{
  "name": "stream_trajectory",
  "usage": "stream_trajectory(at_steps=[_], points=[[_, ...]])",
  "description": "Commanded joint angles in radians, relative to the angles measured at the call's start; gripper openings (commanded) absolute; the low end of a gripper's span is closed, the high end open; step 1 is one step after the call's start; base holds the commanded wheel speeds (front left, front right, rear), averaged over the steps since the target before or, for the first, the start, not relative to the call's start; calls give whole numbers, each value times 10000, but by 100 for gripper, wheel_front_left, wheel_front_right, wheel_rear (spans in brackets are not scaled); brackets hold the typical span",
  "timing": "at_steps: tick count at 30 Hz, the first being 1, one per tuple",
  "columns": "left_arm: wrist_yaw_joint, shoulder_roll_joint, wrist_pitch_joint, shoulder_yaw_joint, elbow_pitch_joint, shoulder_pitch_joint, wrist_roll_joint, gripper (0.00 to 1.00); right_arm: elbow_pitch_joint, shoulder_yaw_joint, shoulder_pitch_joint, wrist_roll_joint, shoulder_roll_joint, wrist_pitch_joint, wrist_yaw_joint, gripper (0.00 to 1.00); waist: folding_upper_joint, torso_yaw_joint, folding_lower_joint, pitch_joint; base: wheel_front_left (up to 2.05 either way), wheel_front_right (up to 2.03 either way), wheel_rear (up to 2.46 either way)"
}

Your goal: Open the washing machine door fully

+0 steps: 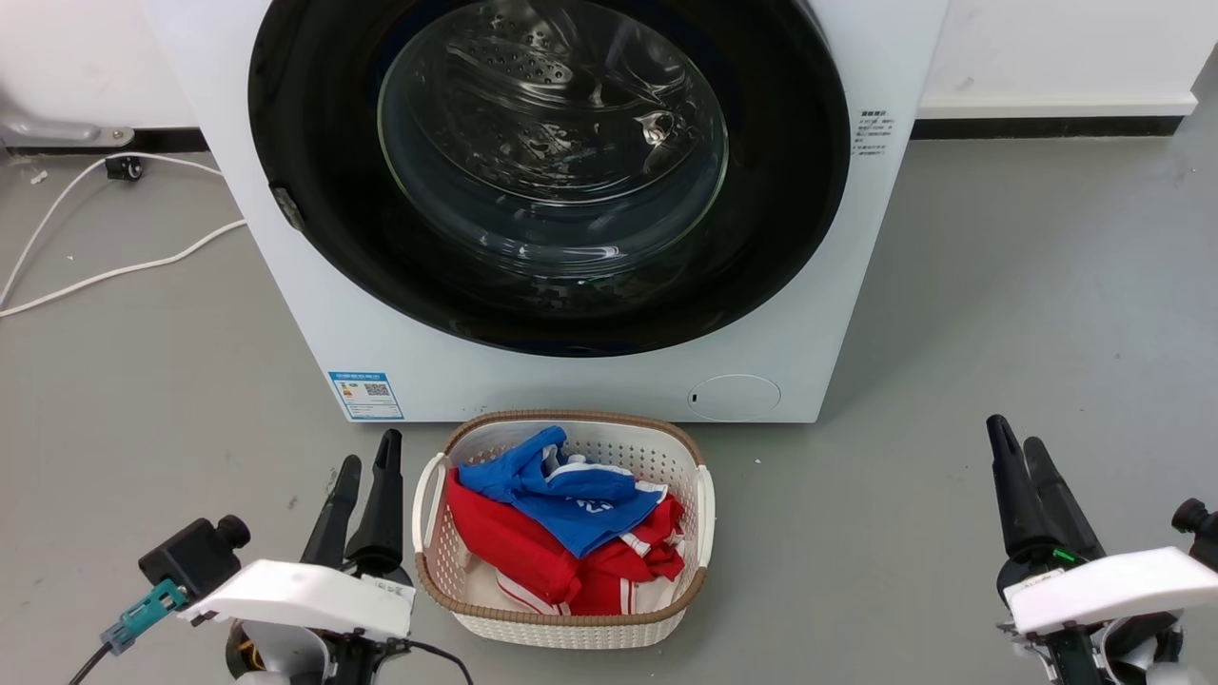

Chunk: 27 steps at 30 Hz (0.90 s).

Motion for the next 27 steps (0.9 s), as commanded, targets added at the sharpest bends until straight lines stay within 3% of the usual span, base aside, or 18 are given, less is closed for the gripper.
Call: stream_trajectory(at_steps=[1,12,27], points=[[52,131,-105,-61,-155,-100,440,100,-224,11,-31,-436,-94,-45,11,100,0,3,0,-1,0,0,0],[387,482,-445,-548,-128,-140,2395,100,-560,-50,165,-2307,-89,26,14,100,0,30,0,-25,0,0,0],[773,830,-855,-1130,-32,-244,4183,100,-996,-82,405,-4313,-22,121,17,100,0,43,0,-36,0,0,0]])
